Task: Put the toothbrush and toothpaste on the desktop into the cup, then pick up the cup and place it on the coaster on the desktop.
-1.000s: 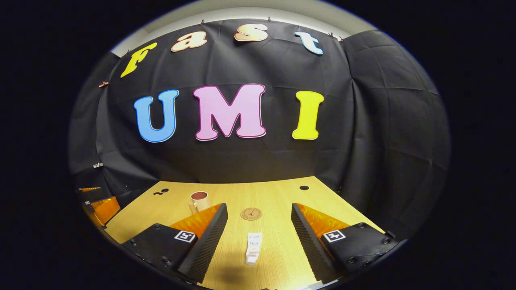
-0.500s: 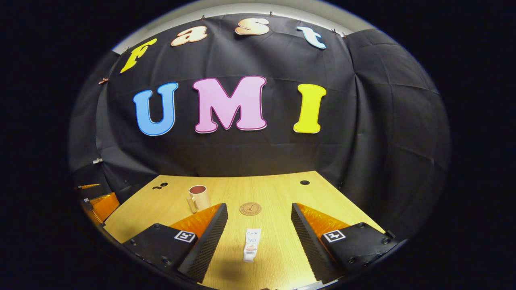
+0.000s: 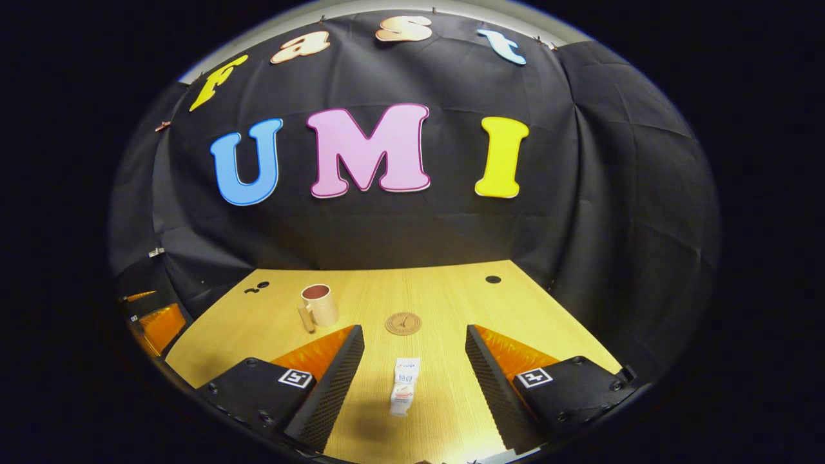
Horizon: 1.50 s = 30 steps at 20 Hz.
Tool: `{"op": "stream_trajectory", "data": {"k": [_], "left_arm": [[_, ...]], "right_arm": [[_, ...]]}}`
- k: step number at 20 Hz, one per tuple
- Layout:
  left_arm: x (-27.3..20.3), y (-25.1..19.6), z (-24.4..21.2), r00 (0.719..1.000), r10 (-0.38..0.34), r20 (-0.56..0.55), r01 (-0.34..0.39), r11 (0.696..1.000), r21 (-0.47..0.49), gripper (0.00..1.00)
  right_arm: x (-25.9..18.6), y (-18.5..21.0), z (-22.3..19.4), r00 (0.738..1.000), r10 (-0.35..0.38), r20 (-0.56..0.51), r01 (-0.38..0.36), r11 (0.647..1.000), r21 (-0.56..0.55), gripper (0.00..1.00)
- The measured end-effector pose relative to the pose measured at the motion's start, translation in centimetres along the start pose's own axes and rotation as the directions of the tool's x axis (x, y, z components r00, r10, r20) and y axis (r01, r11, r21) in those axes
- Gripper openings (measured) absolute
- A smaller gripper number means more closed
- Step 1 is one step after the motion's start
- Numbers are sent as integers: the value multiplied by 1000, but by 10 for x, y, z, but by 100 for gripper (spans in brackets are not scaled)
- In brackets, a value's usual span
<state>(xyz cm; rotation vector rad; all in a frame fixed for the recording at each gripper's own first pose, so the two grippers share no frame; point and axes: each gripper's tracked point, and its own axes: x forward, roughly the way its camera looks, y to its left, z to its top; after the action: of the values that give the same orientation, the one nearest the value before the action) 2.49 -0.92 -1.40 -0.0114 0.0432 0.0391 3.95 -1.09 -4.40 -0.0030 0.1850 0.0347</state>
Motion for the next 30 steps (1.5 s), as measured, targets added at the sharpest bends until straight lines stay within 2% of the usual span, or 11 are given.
{"op": "stream_trajectory", "data": {"k": [6, 11, 15, 22, 30], "left_arm": [[10, 5, -11, 998, 52, -33, -52, 999, -8, 97], [22, 10, -27, 990, 109, -84, -112, 994, -21, 97], [30, 12, -46, 978, 151, -144, -154, 988, -6, 97], [36, 17, -73, 952, 196, -236, -199, 980, 13, 96], [39, 16, -86, 936, 202, -290, -198, 979, 44, 96]], "right_arm": [[34, 4, -28, 993, 32, -117, -29, 999, 21, 98], [68, 8, -67, 963, 65, -261, -60, 998, 30, 98], [97, 12, -102, 927, 84, -366, -91, 996, -4, 98], [133, 20, -164, 849, 90, -521, -143, 988, -61, 98], [144, 11, -210, 765, 48, -642, -118, 991, -66, 98]]}}
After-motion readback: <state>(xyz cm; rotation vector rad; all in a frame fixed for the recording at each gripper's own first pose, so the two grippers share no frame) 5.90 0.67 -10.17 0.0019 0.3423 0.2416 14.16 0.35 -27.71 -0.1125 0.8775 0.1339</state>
